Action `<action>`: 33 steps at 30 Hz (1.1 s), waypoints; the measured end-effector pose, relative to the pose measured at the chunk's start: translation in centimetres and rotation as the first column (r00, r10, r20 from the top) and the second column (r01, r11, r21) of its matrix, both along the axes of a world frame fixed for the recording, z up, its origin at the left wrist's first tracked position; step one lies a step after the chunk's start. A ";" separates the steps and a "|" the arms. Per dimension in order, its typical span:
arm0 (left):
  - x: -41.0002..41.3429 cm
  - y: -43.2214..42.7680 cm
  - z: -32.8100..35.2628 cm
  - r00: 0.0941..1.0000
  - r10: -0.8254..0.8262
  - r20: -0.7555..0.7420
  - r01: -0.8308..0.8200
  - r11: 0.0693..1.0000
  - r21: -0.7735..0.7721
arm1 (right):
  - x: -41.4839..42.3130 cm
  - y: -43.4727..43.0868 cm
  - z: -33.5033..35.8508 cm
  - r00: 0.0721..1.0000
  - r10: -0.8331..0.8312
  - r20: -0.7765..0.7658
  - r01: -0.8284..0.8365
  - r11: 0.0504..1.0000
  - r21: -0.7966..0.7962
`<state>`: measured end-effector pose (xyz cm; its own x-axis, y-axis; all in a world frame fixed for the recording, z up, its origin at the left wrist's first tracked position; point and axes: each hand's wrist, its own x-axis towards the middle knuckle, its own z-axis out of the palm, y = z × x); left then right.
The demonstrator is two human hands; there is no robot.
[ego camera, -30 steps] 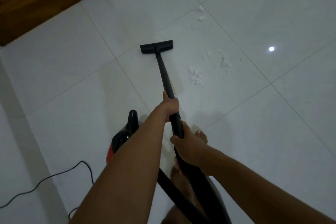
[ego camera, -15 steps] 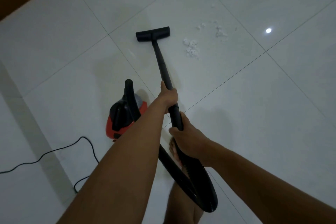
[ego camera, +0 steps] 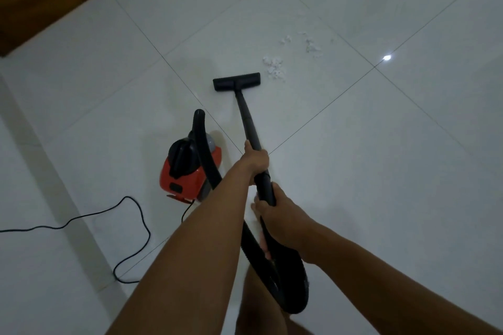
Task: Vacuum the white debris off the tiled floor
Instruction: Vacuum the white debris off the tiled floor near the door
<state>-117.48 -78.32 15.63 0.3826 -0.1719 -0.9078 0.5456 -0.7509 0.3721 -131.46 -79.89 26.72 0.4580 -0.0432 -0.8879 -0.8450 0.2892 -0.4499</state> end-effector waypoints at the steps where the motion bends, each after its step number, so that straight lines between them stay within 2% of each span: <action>1: -0.7 0.4 0.3 1.000 -0.013 -0.001 0.013 1.000 0.002 | -0.8 0.5 0.2 1.000 -0.006 0.001 0.006 1.000 0.001; 5: -3.4 1.4 1.0 0.997 -0.078 -0.002 0.078 0.996 0.044 | -3.7 2.1 1.1 0.999 -0.036 0.030 0.036 0.999 -0.005; 9: -6.1 1.8 1.3 0.992 -0.124 0.000 0.123 0.991 0.042 | -6.3 2.8 1.8 0.999 -0.029 0.039 0.032 0.997 -0.077; 16: -9.1 1.3 1.2 0.985 -0.169 -0.031 0.169 0.986 0.012 | -9.5 3.1 1.8 0.995 -0.094 0.028 0.095 0.994 -0.049; 25: -10.4 0.7 -2.5 0.979 -0.198 0.046 0.200 0.979 -0.028 | -10.6 3.3 -2.0 0.992 -0.127 0.024 0.128 0.990 -0.052; 29: -10.8 1.2 -4.0 0.978 -0.201 0.051 0.203 0.979 -0.032 | -11.0 3.9 -3.2 0.993 -0.111 0.042 0.115 0.985 -0.128; 33: -11.3 2.0 -5.0 0.974 -0.210 0.080 0.214 0.976 -0.047 | -11.4 4.9 -3.7 0.995 -0.093 0.020 0.095 0.986 -0.140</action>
<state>-128.82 -76.32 10.65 0.3983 -0.3049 -0.8651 0.3452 -0.8240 0.4493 -142.88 -75.03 23.00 0.4575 -0.2106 -0.8639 -0.8108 0.3003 -0.5025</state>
